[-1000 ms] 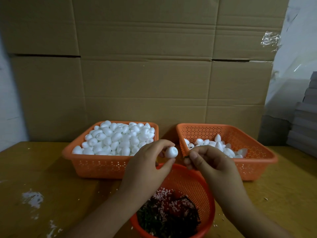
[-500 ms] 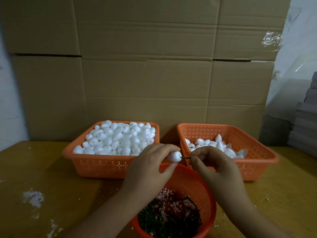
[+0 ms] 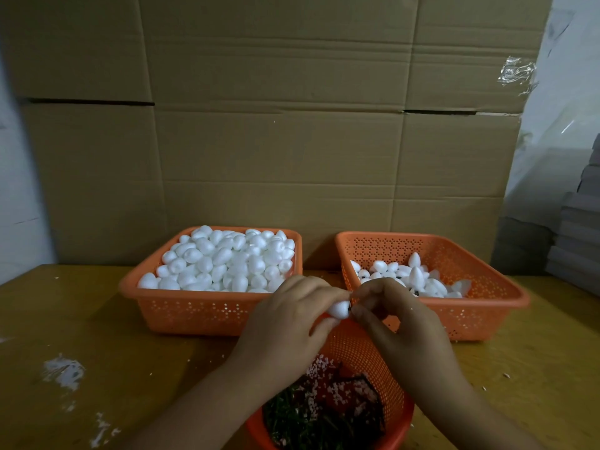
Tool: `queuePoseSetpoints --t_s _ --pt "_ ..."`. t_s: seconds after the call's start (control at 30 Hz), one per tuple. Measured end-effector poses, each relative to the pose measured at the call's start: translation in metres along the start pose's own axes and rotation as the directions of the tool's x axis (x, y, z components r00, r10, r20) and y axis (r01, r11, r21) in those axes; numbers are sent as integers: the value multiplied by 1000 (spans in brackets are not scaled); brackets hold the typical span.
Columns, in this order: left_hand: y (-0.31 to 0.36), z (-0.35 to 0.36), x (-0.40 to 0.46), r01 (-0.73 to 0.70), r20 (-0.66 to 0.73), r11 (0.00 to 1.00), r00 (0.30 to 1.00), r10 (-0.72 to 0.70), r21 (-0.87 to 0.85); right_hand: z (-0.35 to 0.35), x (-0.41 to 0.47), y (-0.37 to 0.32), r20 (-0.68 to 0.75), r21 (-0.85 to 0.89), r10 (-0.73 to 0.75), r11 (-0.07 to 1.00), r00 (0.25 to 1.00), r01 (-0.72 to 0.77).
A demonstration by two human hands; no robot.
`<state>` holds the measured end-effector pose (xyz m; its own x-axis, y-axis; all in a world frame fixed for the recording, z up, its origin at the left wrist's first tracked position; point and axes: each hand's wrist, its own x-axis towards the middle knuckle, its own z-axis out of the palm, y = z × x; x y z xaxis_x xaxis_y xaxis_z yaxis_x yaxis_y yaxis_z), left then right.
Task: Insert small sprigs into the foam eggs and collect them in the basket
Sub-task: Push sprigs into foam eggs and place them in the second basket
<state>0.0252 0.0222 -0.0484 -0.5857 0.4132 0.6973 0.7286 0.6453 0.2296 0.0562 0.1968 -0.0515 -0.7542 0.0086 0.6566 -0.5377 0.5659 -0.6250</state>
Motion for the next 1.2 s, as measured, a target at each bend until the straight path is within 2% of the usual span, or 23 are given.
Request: queuePoseSetpoints --t_s 0.17,0.53,0.73,0.87,0.97,1.03,1.2 --pt "-4 2 0 41 -14 999 999 -41 7 2 1 0 14 142 111 984 994 -112" --pt "-6 3 0 50 -30 997 998 -51 -63 3 3 6 25 180 252 951 967 -252" --pt "-3 -1 2 57 -14 992 998 -59 -112 -1 5 3 39 193 223 955 974 -226" --pt "-1 -8 5 82 -19 975 996 -88 -207 -3 8 -2 13 265 211 942 977 -207" --pt "2 -10 5 112 -34 930 991 -132 -351 0 6 -5 45 342 207 916 977 -210" --pt "5 -8 4 167 7 870 983 -185 -465 3 4 -4 93 389 222 889 971 -241" --pt "4 -5 3 282 96 773 956 -278 -568 8 0 1 145 404 252 868 957 -290"
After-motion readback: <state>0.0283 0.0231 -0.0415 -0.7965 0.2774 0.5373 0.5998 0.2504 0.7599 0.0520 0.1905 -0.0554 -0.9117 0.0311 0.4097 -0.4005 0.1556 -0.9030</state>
